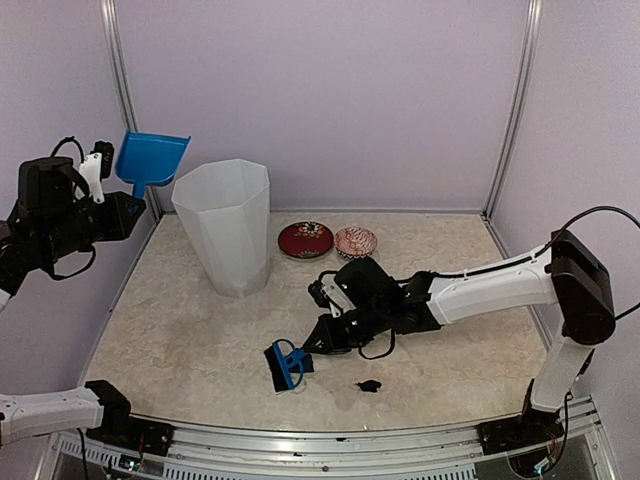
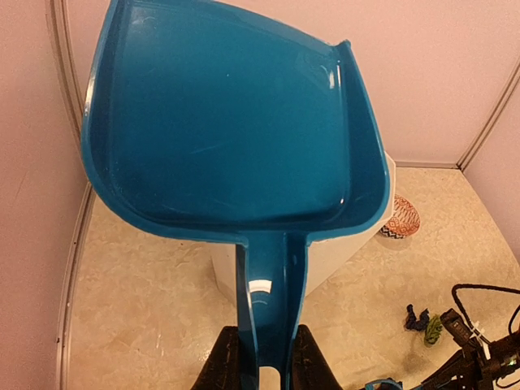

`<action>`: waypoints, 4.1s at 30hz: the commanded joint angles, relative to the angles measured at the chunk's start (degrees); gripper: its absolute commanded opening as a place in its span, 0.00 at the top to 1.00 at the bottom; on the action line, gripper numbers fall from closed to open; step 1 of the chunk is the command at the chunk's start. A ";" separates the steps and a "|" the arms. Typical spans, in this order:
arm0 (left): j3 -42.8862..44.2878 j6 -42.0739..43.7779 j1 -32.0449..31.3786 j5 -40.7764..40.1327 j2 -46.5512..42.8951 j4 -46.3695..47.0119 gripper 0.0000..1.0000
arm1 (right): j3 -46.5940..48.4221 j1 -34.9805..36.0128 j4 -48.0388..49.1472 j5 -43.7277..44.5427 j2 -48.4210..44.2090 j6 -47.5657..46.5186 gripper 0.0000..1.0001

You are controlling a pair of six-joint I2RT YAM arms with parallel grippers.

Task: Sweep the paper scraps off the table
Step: Sweep the paper scraps at the center of the board, then sweep the paper scraps into the dustpan.

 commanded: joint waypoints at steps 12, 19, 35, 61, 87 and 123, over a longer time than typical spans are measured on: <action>-0.16 0.69 -0.24 1.69 0.39 1.18 1.00 | -2.22 -7.56 -20.49 14.58 -18.09 -15.17 1.00; -0.03 0.54 -0.30 2.81 0.84 1.65 1.00 | -0.77 -7.50 -26.64 3.46 -24.78 -24.55 1.00; 0.88 1.06 -0.30 9.73 1.24 2.33 1.00 | 6.06 0.02 -49.00 1.21 -19.71 -35.03 1.00; -4.74 -0.52 -2.31 29.34 -2.59 3.16 1.00 | 15.95 -0.48 -43.37 30.77 -14.82 -48.37 1.00; -16.14 -9.32 -35.10 15.00 8.67 0.96 1.00 | 7.81 -13.31 -39.47 39.73 -22.39 -34.84 1.00; -23.18 -12.01 -31.85 30.37 32.66 13.93 1.00 | 16.05 -7.41 -50.09 45.04 -6.76 -33.26 1.00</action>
